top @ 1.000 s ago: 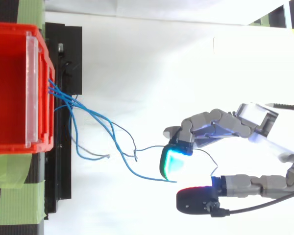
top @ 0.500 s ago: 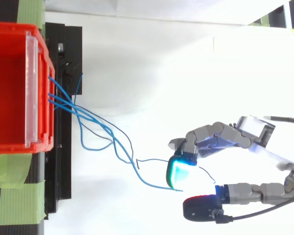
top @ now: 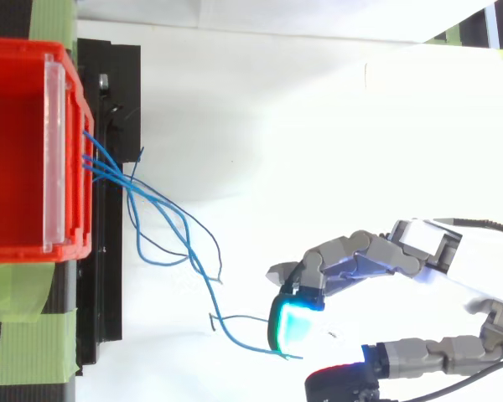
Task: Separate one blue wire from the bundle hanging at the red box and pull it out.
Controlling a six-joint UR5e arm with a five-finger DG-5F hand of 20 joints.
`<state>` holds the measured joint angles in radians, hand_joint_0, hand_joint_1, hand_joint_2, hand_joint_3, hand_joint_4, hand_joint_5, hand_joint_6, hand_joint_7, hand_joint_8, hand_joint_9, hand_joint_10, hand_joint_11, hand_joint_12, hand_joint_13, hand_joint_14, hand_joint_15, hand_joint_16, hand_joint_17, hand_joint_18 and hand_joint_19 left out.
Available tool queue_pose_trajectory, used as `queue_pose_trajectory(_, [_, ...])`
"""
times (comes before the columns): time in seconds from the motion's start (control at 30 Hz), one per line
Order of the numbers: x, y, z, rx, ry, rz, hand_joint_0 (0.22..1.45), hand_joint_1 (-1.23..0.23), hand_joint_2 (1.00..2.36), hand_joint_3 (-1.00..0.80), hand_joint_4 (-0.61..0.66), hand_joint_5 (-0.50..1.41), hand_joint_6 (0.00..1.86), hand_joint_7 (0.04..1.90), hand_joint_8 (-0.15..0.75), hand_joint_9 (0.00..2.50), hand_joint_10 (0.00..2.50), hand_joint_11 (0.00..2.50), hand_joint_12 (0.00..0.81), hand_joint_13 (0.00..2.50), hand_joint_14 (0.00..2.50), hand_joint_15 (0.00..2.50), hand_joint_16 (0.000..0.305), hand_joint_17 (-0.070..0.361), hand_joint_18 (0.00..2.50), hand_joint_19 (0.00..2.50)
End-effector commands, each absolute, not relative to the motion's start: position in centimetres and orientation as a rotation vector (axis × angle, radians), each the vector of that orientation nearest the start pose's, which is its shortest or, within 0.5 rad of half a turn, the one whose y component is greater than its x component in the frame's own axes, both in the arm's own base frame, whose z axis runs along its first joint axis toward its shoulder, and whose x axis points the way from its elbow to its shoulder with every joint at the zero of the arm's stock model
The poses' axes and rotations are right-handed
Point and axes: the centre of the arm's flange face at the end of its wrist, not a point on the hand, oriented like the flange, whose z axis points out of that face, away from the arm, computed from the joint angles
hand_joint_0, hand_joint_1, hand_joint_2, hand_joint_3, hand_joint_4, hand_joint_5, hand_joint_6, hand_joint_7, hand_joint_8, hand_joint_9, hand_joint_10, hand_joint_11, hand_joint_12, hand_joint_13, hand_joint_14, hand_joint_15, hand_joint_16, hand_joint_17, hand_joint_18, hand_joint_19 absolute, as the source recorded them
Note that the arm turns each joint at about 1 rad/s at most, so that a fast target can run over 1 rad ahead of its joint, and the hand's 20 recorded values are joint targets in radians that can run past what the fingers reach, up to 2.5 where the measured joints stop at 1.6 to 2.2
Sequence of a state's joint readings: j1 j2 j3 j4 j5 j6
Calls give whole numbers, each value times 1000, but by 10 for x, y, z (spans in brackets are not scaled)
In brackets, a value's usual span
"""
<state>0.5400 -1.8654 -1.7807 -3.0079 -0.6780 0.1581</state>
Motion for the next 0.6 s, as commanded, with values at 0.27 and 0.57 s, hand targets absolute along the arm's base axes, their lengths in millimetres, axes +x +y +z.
queue_pose_trajectory(0.27, [535,75,266,1470,1085,807,548,-861,1201,-46,-135,-70,882,1198,361,552,1,77,485,477,5,231,70,158,686,215])
queue_pose_trajectory(0.57, [535,75,266,1469,1082,810,548,-860,1202,-42,-140,-70,883,1186,360,552,2,71,484,477,5,234,70,158,688,212])
